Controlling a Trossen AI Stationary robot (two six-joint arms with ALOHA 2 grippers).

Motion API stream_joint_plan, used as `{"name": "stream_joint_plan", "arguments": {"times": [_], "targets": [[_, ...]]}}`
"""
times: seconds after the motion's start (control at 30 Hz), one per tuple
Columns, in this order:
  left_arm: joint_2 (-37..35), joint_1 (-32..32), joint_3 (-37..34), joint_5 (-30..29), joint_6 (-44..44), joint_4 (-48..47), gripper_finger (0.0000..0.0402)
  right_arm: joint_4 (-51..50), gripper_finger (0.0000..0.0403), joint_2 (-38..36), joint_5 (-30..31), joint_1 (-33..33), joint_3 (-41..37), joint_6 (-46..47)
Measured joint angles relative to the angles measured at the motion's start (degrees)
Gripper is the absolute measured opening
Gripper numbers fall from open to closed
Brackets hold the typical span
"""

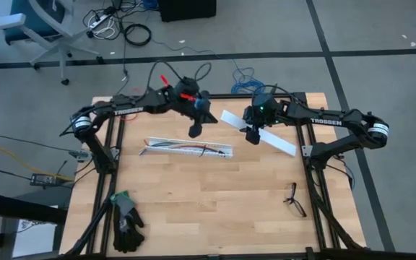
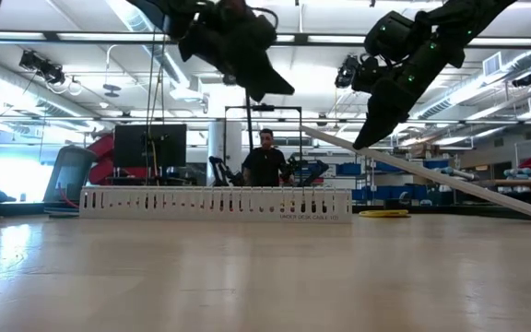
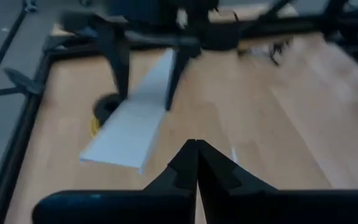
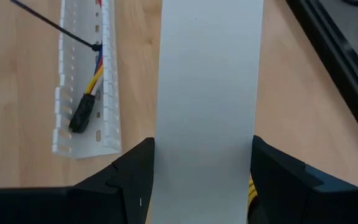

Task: Ziptie cables
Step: Close the white cable duct

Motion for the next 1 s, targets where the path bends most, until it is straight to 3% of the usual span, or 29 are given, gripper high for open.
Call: {"name": "stream_joint_plan", "arguments": {"times": [0.23,0.7,0.87,1.0], "targets": [[1.7,-2.0,0.0,-2.7,1.3,-2.5,0.0056,0.0,0.0229,0.0,0.0,-0.9,0.0,0.0],[1.6,-3.2,0.1,-2.4,0.4,-0.9,0.0253,-0.1,0.0229,0.0,0.0,-1.2,0.0,0.4],[1.6,-4.2,0.1,-4.5,-5.6,-2.3,0.0270,-0.1,0.0229,0.0,0.0,-1.2,0.0,0.4],[2.3,-5.6,0.1,-7.5,-5.6,-2.8,0.0271,-0.1,0.0229,0.0,0.0,-1.2,0.0,0.4]]}}
